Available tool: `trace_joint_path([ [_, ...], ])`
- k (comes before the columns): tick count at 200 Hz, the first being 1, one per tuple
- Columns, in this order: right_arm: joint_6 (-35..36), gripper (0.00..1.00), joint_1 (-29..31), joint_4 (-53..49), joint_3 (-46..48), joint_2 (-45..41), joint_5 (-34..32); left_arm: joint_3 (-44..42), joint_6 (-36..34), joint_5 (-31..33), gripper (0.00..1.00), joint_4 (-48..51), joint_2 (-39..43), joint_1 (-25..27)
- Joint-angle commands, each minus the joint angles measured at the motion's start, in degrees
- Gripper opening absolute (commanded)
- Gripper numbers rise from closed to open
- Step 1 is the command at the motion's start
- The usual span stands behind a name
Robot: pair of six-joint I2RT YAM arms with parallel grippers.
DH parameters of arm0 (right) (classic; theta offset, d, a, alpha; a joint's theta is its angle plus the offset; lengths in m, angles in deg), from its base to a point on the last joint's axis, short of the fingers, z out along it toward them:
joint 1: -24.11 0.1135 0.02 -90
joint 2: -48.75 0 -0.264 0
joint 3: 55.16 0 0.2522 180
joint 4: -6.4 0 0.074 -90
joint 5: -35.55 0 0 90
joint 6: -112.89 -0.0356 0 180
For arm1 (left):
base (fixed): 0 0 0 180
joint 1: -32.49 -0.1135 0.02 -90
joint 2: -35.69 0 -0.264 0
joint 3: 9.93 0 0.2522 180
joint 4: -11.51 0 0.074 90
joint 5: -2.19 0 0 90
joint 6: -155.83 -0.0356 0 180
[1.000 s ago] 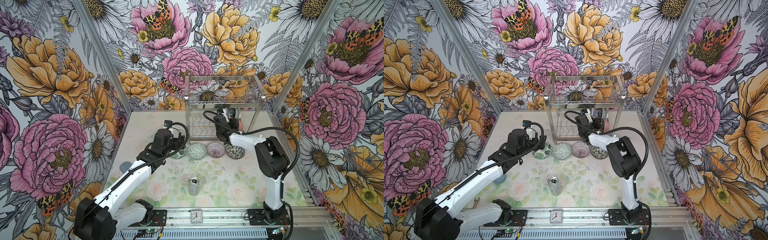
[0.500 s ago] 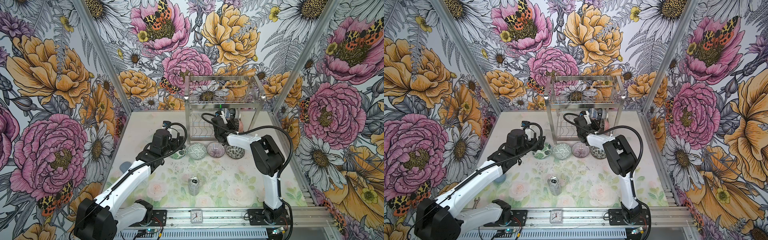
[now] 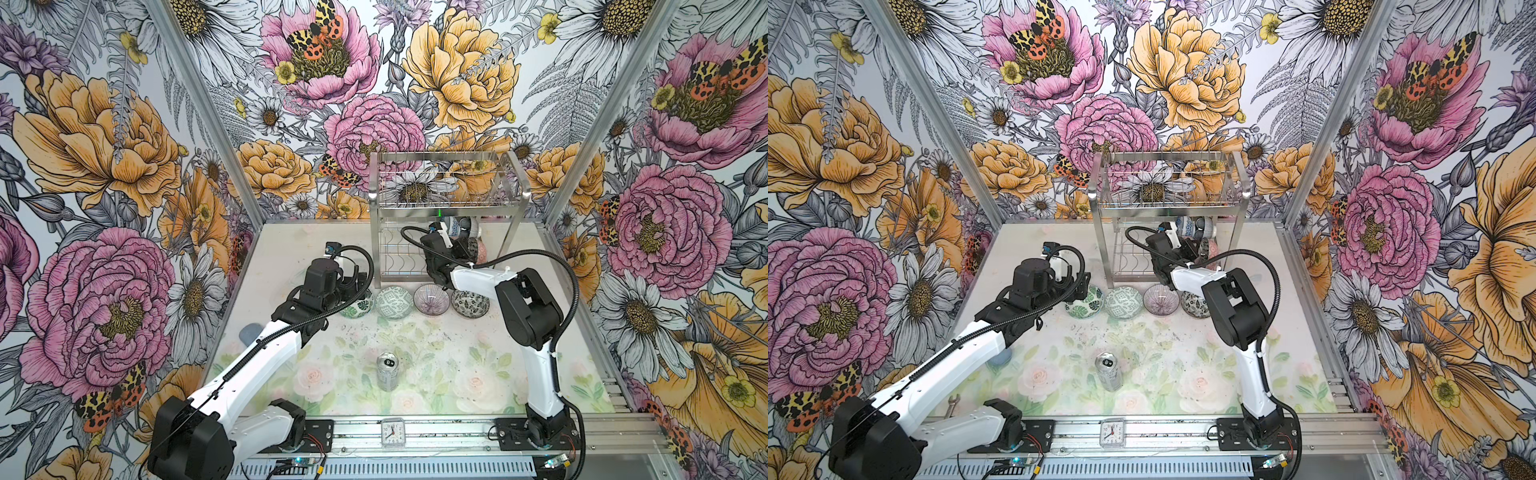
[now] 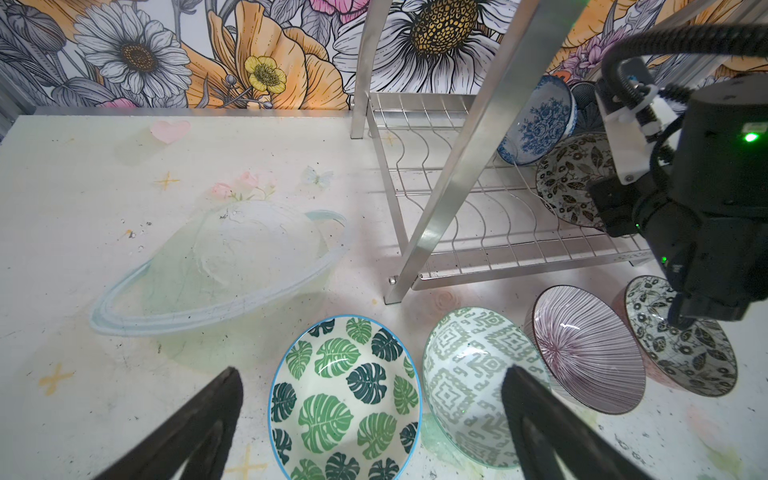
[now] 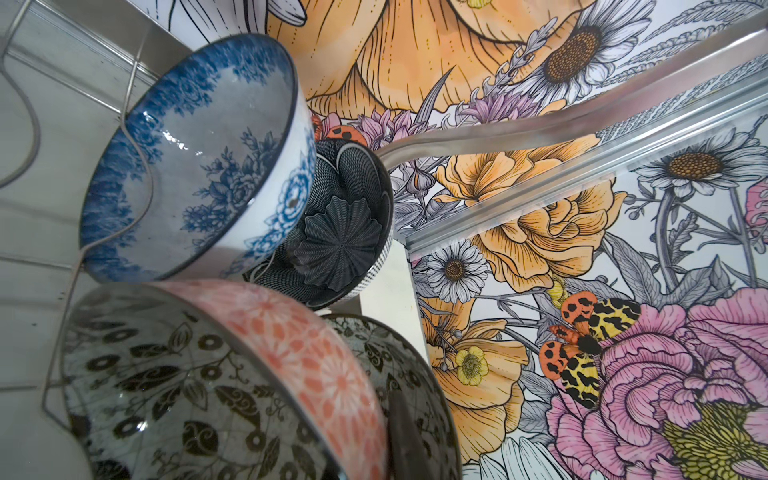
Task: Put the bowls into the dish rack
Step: 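Lower the black-leaf bowl upright into the rack beside the matching bowl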
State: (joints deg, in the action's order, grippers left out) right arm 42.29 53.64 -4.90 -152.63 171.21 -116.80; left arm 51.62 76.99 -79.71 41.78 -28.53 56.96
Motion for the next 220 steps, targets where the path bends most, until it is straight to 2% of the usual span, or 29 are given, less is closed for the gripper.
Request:
trace_joint_path([
  [1, -1.07, 0.0, 1.01, 0.1, -1.38, 1.25, 1.8, -0.98, 0.0, -1.18, 0.99, -1.14, 0.79, -0.61],
  [27, -3.32, 0.0, 1.14, -1.83, -1.46, 0.77, 3.8, -1.42, 0.13, -1.11, 0.99, -1.22, 0.99, -0.61],
  [43, -4.91, 0.07, 1.22, -3.11, -1.39, 0.3, 4.85, -1.55, 0.12, -1.07, 0.99, -1.14, 1.19, -0.65],
  [83, -6.83, 0.15, 1.38, -3.95, -0.61, -1.01, 7.0, -1.98, 0.1, -0.79, 0.99, -0.96, 1.94, -0.79],
  [160, -8.95, 0.24, 1.78, -5.01, 0.49, -2.4, 9.61, -2.51, 0.52, -1.07, 0.99, -1.07, 2.32, -0.93],
  [188, -9.63, 0.31, 1.8, -5.55, 1.0, -3.29, 10.29, -2.35, 0.38, -1.06, 0.99, -1.0, 2.27, -1.17],
  [220, -10.91, 0.44, 1.8, -6.48, 1.67, -5.44, 11.75, -2.56, 0.61, -1.42, 0.99, -1.03, 2.99, -1.36],
])
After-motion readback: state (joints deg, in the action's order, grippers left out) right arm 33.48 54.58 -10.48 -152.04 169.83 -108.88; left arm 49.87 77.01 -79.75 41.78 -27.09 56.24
